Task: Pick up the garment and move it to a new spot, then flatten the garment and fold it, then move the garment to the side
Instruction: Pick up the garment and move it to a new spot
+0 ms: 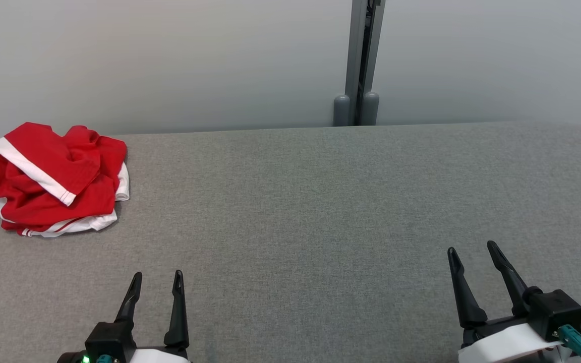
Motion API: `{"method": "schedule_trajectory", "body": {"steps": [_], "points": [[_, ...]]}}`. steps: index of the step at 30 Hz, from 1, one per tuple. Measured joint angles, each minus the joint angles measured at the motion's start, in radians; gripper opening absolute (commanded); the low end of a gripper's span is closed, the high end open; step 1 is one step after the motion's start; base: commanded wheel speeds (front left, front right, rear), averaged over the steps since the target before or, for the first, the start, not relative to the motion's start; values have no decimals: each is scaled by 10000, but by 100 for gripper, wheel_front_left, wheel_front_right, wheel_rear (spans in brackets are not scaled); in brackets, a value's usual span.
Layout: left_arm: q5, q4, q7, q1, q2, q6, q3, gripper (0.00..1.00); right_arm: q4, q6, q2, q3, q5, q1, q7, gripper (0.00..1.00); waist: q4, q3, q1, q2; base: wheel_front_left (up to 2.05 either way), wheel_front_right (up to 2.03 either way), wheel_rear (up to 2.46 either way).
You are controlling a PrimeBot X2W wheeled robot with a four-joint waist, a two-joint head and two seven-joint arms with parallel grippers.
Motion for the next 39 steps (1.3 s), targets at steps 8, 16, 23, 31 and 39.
{"method": "schedule_trajectory", "body": {"steps": [8, 16, 23, 31, 39], "points": [[15, 4, -2, -2, 0, -17, -98, 100, -38, 0, -4, -54, -10, 51, -10, 100, 493, -1, 0, 0, 0, 0, 0], [157, -27, -2, -11, 4, -33, -109, 100, -86, 0, -8, -59, 31, 192, -12, 100, 1668, -30, 0, 0, 0, 0, 0], [199, -61, -2, 41, 8, -81, -6, 100, -105, 0, -6, 86, 104, 216, -13, 100, 3221, -71, 0, 0, 0, 0, 0], [280, -142, -2, 128, 8, -96, 86, 100, -96, 2, -6, 207, 128, 218, -13, 100, 4538, -74, 0, -1, 0, 0, 0], [259, -282, -2, 158, 6, -79, 130, 100, -96, 10, -8, 301, 98, 183, -13, 100, 4960, 51, 0, 0, 0, 0, 0]]}}
